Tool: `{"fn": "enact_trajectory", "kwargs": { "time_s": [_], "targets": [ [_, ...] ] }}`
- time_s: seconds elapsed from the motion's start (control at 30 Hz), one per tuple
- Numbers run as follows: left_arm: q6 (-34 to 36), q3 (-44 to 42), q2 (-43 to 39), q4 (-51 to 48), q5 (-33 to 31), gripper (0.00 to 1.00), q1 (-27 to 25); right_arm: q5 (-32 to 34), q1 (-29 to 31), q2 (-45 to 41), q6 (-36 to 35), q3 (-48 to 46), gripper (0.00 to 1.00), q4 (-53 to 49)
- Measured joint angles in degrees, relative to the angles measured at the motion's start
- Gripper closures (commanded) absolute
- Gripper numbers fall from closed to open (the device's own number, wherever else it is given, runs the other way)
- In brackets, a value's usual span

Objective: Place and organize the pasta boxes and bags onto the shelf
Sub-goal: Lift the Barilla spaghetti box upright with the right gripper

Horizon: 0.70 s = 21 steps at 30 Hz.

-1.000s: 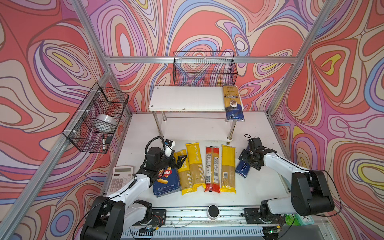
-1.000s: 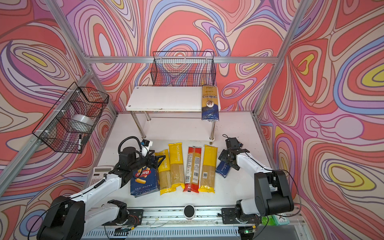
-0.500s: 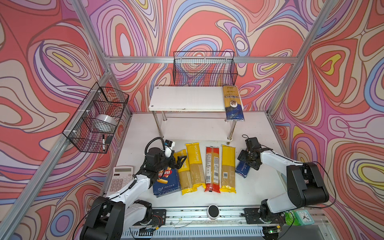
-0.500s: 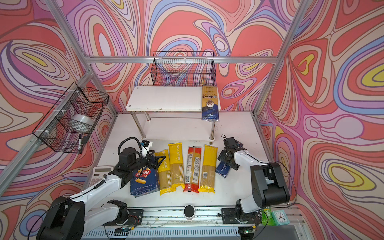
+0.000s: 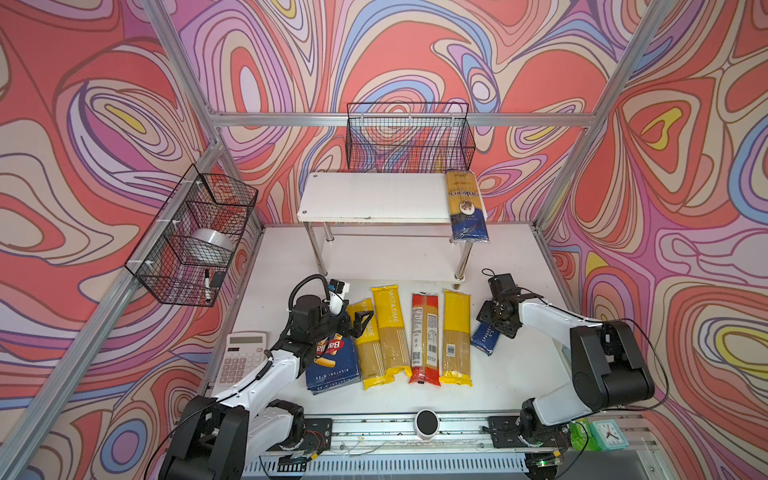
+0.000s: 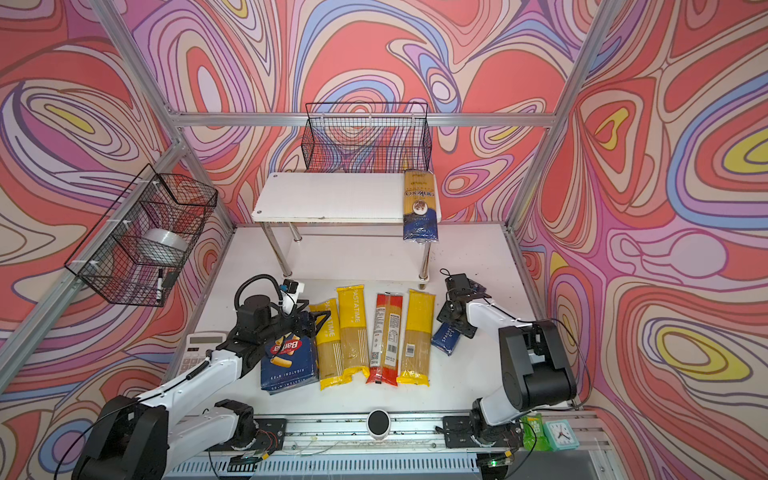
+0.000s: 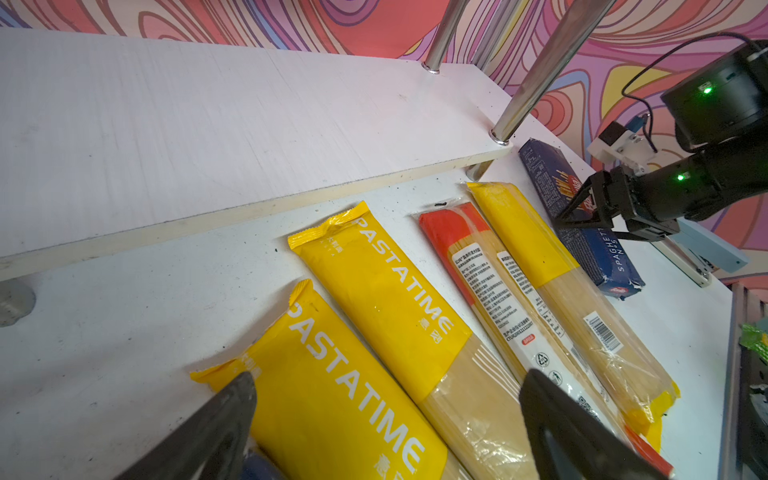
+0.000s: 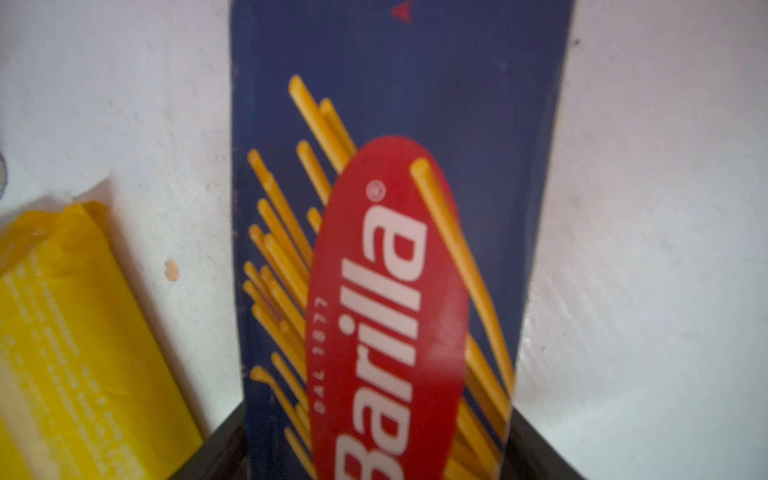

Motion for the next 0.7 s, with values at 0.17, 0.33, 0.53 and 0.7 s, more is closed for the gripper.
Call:
{"fn": "enact_trajectory", "kwargs": {
  "time_s": [0.17,0.33,0.53,0.7],
  "targets": [
    [0.0,0.0,0.0,0.0,0.0,0.00,0.0,-0.4,0.0,-1.8,-0.5,-1.8,0.37,1.3],
    [0.0,0.0,-0.1,0.0,0.0,0.00,0.0,-0.7,0.0,-3.1,-0.7,-2.5,0.43,1.5],
    [0.0,0.0,-0.2,0.0,0.0,0.00,0.0,-1.3,0.0,-6.0,-0.9,-4.0,0.62,1.0],
    [0.0,0.0,-0.2,0.0,0.0,0.00,0.0,-1.8,0.0,-7.5,-0.6,-4.9,0.73,1.0]
  ]
}}
